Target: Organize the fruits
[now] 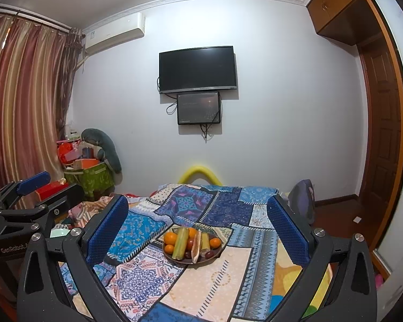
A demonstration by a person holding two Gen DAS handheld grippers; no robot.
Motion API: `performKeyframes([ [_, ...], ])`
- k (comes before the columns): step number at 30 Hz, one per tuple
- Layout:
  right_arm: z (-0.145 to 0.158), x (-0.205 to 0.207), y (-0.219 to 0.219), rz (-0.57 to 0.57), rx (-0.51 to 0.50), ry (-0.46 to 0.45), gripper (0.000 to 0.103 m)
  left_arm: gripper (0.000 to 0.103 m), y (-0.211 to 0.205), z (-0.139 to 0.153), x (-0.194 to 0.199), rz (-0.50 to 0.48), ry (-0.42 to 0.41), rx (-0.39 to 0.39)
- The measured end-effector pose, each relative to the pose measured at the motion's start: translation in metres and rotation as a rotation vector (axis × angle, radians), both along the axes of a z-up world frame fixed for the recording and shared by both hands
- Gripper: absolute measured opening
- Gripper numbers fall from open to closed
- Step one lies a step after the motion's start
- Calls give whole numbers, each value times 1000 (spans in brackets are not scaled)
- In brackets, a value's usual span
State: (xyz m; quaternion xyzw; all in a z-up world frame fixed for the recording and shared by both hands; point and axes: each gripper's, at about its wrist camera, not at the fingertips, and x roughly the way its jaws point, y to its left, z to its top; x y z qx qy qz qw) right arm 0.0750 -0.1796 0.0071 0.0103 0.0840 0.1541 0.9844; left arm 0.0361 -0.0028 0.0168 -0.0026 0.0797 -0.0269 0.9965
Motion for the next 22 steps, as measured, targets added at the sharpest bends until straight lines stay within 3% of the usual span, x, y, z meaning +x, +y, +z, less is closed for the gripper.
performKeyframes([
  [22, 0, 0, -2, -1, 2, 7, 103, 103, -2, -3, 2, -23, 19, 8],
])
